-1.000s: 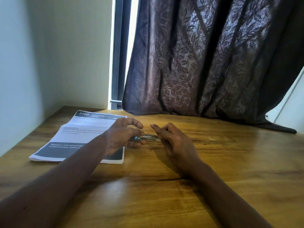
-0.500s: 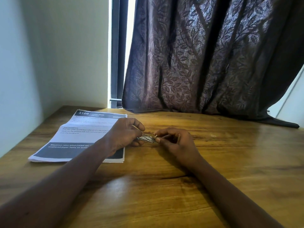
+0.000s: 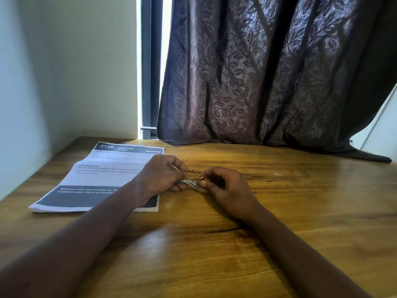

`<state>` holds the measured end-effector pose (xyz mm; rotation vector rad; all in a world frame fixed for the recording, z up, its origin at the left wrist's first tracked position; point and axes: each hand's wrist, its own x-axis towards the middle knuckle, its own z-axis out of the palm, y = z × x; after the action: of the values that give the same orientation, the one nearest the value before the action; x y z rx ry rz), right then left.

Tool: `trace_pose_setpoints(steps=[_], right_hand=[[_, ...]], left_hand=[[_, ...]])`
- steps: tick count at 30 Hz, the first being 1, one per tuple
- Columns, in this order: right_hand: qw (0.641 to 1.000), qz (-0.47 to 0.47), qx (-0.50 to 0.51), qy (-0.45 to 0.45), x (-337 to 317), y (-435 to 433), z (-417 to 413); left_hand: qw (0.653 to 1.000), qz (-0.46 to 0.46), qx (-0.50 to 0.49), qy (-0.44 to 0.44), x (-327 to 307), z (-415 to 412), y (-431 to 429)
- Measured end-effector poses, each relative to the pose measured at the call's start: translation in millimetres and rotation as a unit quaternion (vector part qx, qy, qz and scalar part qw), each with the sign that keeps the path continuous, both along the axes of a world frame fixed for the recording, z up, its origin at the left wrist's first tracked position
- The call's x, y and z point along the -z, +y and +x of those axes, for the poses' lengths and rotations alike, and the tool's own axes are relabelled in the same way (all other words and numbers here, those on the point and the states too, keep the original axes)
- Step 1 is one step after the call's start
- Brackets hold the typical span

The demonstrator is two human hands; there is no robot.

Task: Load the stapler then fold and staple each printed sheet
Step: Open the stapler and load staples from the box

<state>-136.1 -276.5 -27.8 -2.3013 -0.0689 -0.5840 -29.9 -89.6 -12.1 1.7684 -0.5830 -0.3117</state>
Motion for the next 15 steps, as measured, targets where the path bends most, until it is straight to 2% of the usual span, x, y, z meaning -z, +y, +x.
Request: trace_pose_setpoints(steps=[4,11,15], right_hand=[[0.997,-0.07,0.021,-0.007,0.3,2.4,1.3],[0.982,-0.183,0.03,-0.037,-6.2,5.6,-4.3],[0.984,-0.174,0.031,-0.022,-7.0,3.3,-5.0]], left_hand=[[1.0,-0.004,0.006,0.009,-0.9,0.8,1.1],[0.995,-0.066,0.013,0.074,-3.2,0.1,2.7],[0.992,-0.092,0.001,0.086,-3.6,0.6,3.2]])
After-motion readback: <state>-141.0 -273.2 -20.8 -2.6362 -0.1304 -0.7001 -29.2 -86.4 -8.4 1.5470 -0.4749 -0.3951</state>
